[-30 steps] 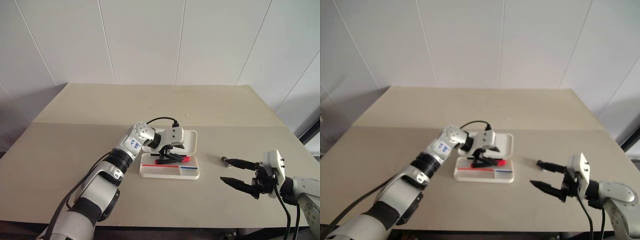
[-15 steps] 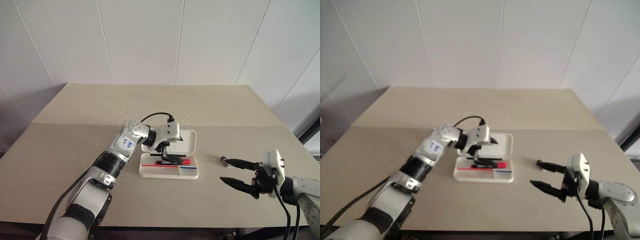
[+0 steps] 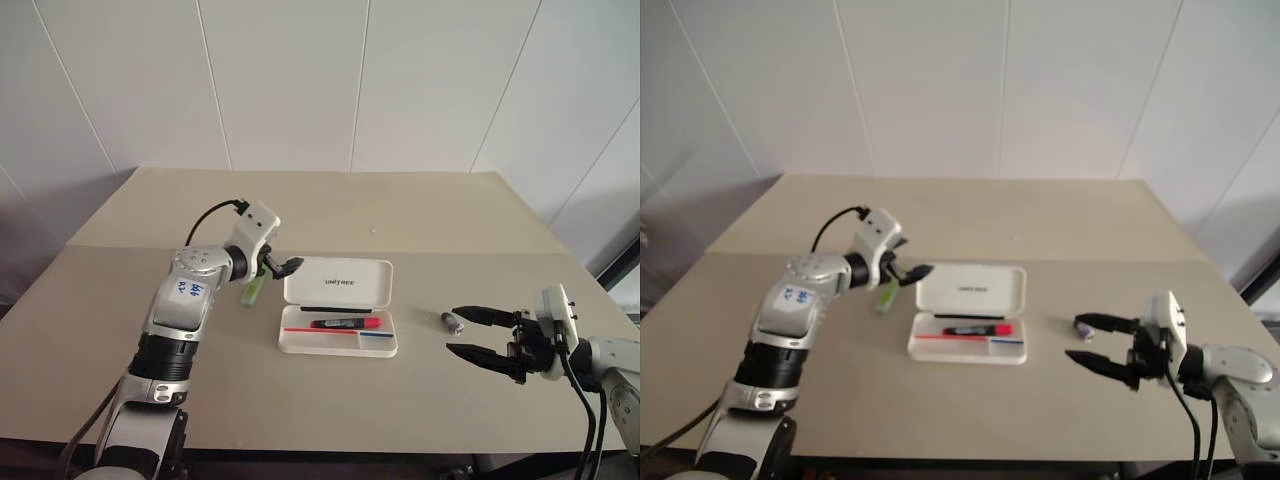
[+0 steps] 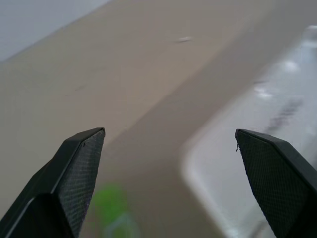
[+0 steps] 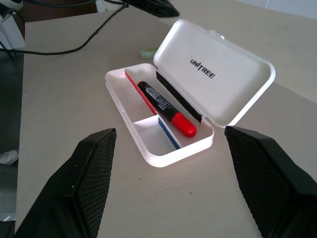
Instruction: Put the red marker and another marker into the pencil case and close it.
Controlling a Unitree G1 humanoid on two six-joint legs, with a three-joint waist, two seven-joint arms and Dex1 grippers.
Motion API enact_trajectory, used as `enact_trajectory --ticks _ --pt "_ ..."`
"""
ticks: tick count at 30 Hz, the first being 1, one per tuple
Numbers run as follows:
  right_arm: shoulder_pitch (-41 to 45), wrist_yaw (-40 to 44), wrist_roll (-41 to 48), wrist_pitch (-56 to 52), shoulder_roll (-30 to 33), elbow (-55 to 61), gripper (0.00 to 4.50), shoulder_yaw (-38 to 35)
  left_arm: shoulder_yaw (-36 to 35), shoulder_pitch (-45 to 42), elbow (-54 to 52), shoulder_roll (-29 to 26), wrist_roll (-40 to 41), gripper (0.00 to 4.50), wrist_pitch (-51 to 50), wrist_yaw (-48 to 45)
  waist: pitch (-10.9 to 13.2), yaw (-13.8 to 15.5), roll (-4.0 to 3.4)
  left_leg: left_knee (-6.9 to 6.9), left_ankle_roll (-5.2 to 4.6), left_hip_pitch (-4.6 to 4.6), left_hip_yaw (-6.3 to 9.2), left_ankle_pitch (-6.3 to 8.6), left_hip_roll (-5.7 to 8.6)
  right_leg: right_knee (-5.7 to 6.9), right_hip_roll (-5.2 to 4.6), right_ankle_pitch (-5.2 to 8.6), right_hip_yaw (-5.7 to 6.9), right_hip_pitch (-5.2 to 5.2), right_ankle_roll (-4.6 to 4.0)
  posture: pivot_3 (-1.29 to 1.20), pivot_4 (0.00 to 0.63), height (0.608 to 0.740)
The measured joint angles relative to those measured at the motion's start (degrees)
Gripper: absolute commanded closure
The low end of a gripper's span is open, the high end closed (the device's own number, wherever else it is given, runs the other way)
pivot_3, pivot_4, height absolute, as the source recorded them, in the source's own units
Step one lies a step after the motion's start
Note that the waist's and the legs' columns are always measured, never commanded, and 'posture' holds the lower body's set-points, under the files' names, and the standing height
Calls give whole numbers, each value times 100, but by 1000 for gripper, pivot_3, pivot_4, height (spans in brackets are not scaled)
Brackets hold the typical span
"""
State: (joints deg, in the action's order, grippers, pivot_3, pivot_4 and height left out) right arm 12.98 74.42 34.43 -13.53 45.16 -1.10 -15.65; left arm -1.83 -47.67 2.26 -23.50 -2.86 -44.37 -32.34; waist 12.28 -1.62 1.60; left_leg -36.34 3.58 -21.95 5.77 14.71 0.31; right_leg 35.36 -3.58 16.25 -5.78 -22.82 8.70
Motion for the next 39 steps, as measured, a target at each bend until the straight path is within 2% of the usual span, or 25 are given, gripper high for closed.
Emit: enact_trajectory --ticks 8,19,27,31,37,39 --pt "479 133 -180 22 -22 -352 0 294 -175 310 368 42 125 18 -97 591 0 13 0 3 1 -1 0 -1 1 -3 0 0 2 0 -1 0 150 740" --pt "423 153 -193 88 -22 -363 0 381 -332 75 1872 314 486 18 -17 1010 0 0 0 5 2 0 0 0 0 -4 0 0 3 -1 -1 0 150 740" --pt "214 109 -177 88 -20 -228 0 340 -321 -91 2361 334 590 18 -23 1028 0 5 0 3 3 0 0 -1 1 -1 0 0 3 0 0 0 150 740" --pt "159 78 -175 84 -6 -150 0 270 -330 -205 2534 332 591 949 -104 1162 -1 4 0 3 5 9 0 -2 1 4 1 0 3 5 0 0 150 740" --pt "131 66 -175 77 24 -144 0 190 -405 -330 2646 326 599 2936 -240 1373 -1 5 0 6 5 10 0 -3 1 2 0 0 3 5 0 0 150 740" --pt "132 66 -176 76 24 -144 0 190 -421 -338 2663 327 630 3426 -243 1393 -1 5 0 7 5 10 0 -3 1 0 0 0 2 5 0 0 150 740"
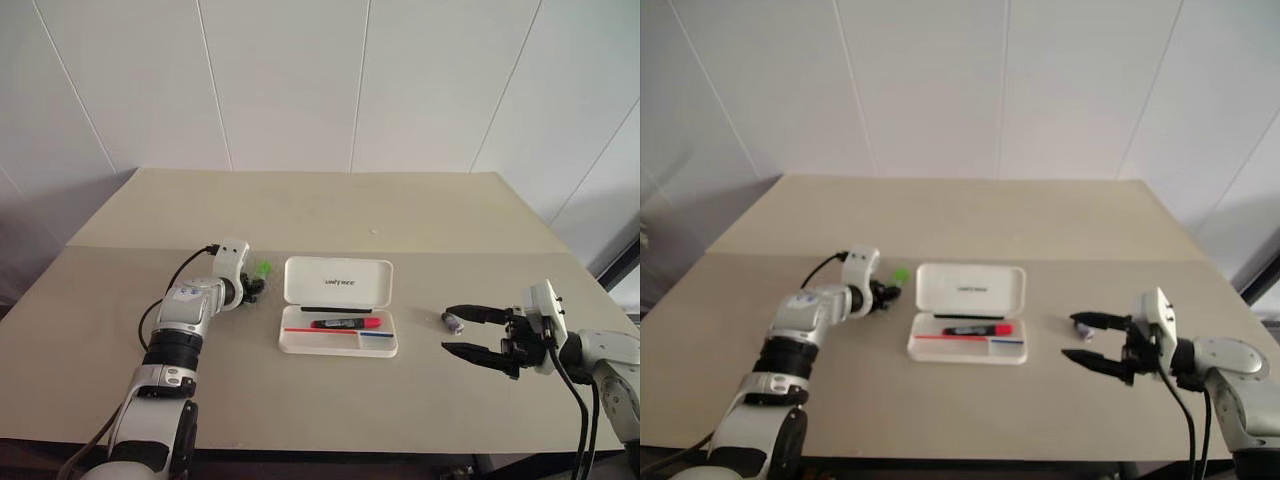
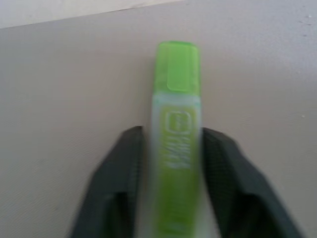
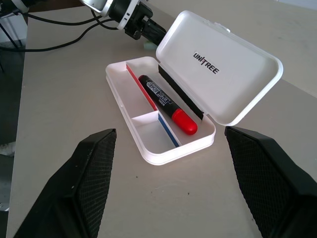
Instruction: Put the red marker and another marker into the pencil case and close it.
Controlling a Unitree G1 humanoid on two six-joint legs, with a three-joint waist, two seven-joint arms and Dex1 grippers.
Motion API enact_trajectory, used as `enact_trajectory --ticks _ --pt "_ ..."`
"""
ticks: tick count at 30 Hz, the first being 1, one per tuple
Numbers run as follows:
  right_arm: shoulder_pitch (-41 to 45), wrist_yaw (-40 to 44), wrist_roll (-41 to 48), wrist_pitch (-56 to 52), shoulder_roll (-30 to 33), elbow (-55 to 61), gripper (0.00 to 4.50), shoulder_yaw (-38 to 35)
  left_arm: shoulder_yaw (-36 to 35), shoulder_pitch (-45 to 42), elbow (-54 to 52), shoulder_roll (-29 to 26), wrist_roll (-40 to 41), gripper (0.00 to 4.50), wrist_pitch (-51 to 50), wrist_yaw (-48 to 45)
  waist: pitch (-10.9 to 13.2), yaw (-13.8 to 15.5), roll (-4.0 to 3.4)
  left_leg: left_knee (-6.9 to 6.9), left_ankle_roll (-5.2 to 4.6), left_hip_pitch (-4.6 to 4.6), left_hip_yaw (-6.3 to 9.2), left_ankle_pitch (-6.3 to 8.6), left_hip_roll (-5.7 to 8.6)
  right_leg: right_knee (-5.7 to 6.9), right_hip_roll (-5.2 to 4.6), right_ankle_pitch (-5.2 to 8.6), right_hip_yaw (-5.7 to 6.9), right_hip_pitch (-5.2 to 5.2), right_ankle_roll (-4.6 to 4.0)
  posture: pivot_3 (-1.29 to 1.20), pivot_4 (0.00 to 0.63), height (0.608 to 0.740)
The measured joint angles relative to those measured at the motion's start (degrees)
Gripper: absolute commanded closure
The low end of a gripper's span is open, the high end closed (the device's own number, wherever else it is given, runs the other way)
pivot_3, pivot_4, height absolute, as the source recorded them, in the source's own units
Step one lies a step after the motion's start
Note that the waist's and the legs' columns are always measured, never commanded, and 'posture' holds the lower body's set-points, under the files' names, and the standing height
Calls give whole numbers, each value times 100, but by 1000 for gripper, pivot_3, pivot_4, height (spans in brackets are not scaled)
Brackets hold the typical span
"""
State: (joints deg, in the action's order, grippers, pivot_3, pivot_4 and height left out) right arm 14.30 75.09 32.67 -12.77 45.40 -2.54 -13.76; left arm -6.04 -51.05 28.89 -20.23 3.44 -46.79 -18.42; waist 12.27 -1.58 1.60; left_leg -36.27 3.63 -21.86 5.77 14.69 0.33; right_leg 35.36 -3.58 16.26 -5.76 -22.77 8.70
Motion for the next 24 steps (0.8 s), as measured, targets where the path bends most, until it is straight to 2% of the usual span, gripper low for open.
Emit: enact_trajectory --ticks 6,12,19,24 --pt "10 0 -1 0 0 -1 0 0 44 2 0 -67 36 3422 13 -21 0 -1 0 1 0 0 0 0 0 -2 0 0 0 0 0 0 150 740" --pt "29 0 -4 0 1 -11 0 0 398 -30 18 -445 -40 3422 508 -469 1 -13 1 5 1 0 -1 -1 -1 -2 2 0 0 -1 -1 0 150 740" --pt "60 1 -1 -4 4 -13 0 0 671 -834 -41 -1194 56 3422 1330 -1899 1 -5 1 17 1 -9 -2 -1 -1 -24 0 0 2 -3 -1 0 150 740" --pt "60 23 28 -8 5 -7 0 -15 680 -1122 -495 -1387 528 3422 1223 -3113 1 -5 0 20 -2 -22 -1 2 -2 -37 0 1 3 -9 0 0 150 740"
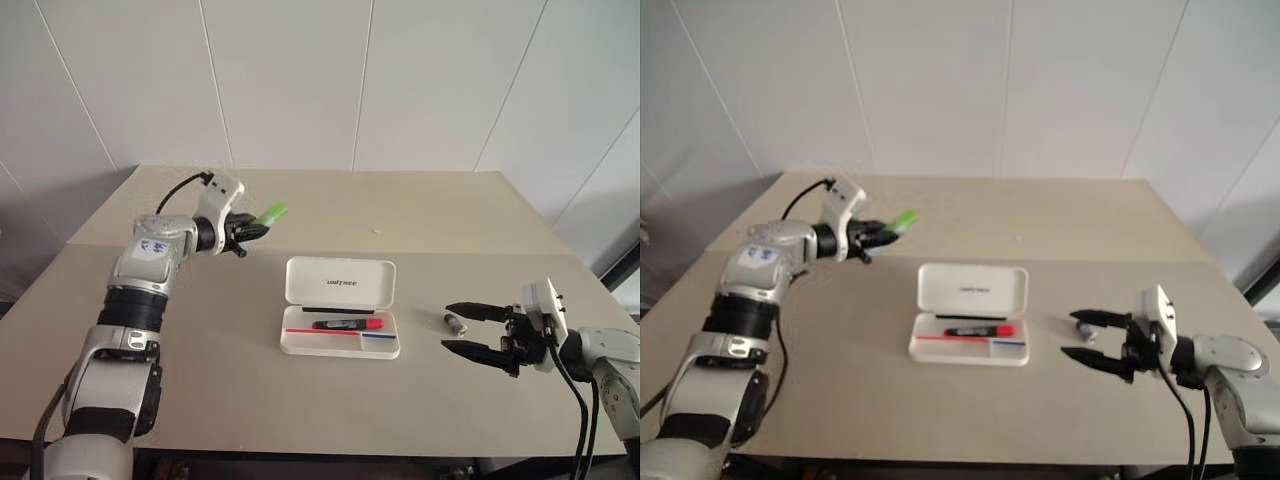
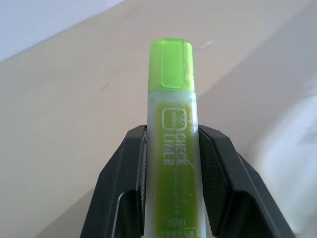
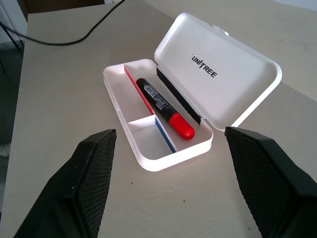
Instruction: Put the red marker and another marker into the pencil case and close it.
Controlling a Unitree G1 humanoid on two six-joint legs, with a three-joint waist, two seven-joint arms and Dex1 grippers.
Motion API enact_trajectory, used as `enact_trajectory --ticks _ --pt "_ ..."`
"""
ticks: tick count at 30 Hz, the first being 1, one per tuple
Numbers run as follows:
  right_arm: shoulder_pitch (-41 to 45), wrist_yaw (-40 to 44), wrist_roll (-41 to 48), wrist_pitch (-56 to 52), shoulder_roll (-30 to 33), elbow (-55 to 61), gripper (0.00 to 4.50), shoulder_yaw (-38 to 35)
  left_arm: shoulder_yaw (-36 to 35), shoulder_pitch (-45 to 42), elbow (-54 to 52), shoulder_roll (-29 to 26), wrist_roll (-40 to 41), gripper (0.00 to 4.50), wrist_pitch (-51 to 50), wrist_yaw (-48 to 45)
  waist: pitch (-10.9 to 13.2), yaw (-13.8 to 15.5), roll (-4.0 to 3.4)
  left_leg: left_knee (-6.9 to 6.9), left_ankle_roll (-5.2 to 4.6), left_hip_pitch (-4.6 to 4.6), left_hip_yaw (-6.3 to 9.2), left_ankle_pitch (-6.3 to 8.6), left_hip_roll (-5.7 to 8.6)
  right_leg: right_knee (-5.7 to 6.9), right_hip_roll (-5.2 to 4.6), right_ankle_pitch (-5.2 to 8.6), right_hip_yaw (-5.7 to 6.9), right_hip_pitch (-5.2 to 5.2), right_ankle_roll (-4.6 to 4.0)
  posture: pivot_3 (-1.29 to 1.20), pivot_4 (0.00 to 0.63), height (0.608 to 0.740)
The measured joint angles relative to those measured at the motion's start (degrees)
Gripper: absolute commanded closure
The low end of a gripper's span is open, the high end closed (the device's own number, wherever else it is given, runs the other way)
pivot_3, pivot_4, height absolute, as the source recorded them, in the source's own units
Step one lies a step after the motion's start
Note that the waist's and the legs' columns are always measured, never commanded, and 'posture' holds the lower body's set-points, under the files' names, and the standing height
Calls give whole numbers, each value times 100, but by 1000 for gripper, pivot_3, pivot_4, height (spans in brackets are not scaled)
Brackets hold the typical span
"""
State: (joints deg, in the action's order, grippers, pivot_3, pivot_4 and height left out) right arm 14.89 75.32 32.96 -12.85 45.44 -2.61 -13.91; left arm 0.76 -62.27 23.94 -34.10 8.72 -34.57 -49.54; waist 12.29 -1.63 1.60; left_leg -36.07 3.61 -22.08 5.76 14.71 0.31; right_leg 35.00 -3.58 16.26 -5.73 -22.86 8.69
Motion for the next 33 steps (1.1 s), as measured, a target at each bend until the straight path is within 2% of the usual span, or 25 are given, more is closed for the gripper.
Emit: enact_trajectory --ticks 3,6,12,21,28,33 --pt "5 44 46 0 3 26 0 -8 194 77 -964 -126 531 3422 -379 -956 0 -2 -1 1 -1 -5 0 2 -1 0 0 0 0 -4 1 0 150 740" --pt "24 49 51 1 13 30 0 -12 627 523 -1822 -356 805 3422 -509 -1732 -3 -21 -6 1 -1 2 -4 2 -3 3 1 3 -3 -4 -1 0 150 740" --pt "-44 21 48 1 14 39 0 -12 1385 1144 -2354 -582 818 3422 -549 -2387 -2 -18 -6 -15 -1 4 -4 -1 -5 21 5 3 -3 -3 -5 0 150 740" --pt "-295 -27 90 -14 15 261 0 -89 2030 1199 -2268 -576 281 3422 -170 -2353 -2 -4 -6 -15 -2 1 -2 -1 -3 19 4 4 -4 -3 -6 0 150 740" --pt "-360 -140 105 -78 15 338 0 -176 2214 1162 -1628 -40 -221 3422 263 -1950 -2 1 -6 -15 -2 2 -2 -1 -2 19 4 4 -4 -3 -6 0 150 740" --pt "-457 -243 105 -101 15 422 0 -180 2219 1154 -1568 214 -293 3422 307 -1799 -2 -7 -6 -12 -2 2 -1 -1 -3 18 4 4 -4 -4 -6 0 150 740"
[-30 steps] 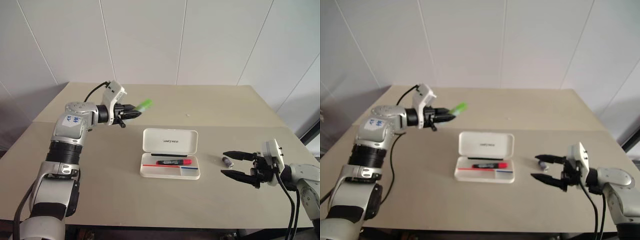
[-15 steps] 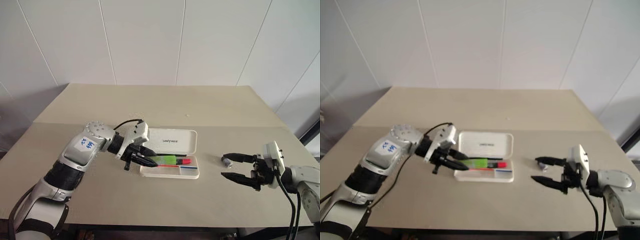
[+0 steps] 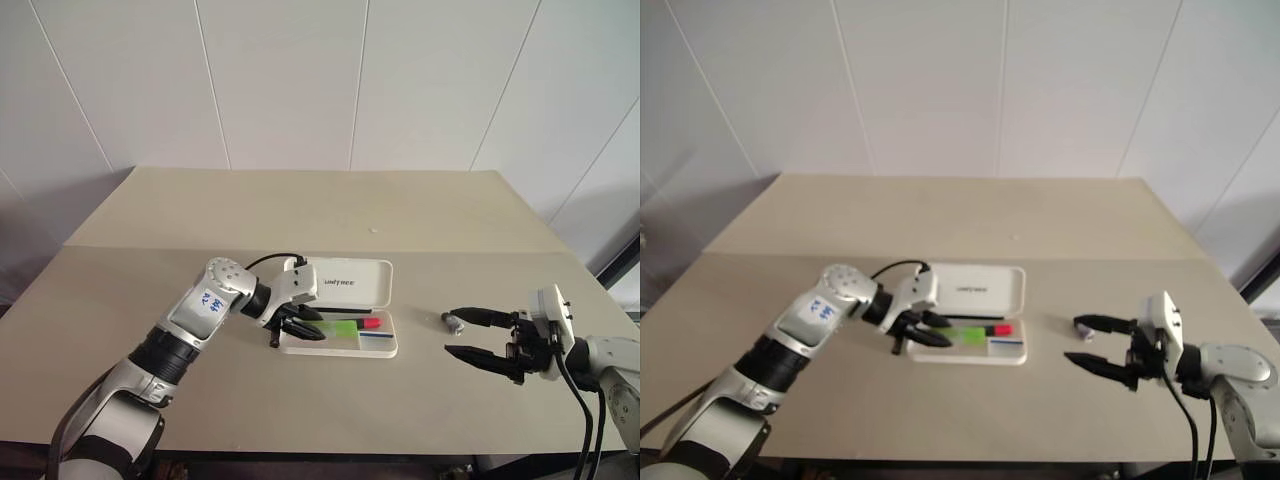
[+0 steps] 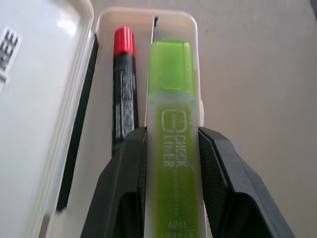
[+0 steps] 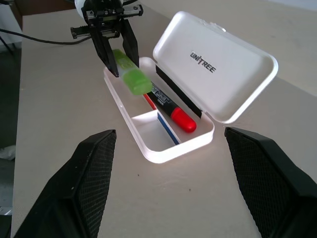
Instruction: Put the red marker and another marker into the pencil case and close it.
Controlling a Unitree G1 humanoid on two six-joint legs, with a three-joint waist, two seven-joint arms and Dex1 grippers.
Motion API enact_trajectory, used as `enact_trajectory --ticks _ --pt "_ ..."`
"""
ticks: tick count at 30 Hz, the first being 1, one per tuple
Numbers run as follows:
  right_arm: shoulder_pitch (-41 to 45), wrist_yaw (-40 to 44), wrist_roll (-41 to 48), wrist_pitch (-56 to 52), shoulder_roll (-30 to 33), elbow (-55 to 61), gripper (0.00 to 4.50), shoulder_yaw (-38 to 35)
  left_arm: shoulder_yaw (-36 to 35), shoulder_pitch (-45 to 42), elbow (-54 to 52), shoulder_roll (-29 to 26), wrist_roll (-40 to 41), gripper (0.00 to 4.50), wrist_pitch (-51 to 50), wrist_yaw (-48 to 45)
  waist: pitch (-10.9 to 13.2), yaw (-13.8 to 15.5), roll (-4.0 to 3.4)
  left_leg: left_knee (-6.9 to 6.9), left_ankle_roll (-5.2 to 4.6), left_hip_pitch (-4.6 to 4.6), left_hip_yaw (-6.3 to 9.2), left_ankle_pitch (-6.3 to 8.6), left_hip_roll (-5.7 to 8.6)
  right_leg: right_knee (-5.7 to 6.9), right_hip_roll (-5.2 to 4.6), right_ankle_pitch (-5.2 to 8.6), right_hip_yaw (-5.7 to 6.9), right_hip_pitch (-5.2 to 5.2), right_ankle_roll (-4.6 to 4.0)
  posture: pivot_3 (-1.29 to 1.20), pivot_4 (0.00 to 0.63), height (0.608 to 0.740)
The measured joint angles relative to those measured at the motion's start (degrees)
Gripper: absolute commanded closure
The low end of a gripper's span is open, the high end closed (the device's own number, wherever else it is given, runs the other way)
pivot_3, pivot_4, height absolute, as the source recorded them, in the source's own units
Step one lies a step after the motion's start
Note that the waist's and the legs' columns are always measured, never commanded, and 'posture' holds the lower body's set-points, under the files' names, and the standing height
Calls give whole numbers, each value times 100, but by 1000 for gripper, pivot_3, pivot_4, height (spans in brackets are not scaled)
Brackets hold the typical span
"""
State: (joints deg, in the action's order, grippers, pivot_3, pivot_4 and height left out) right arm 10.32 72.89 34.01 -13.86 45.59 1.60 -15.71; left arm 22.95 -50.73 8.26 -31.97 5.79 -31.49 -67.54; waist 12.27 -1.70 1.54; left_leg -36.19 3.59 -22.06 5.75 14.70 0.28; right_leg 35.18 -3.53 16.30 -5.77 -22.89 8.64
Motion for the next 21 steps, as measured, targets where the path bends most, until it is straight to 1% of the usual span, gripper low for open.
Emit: enact_trajectory --ticks 21 --pt "-222 -134 41 -19 0 160 0 -56 63 60 177 43 -247 3422 166 -91 0 6 0 -1 0 1 0 0 1 2 0 0 0 1 0 0 150 740"
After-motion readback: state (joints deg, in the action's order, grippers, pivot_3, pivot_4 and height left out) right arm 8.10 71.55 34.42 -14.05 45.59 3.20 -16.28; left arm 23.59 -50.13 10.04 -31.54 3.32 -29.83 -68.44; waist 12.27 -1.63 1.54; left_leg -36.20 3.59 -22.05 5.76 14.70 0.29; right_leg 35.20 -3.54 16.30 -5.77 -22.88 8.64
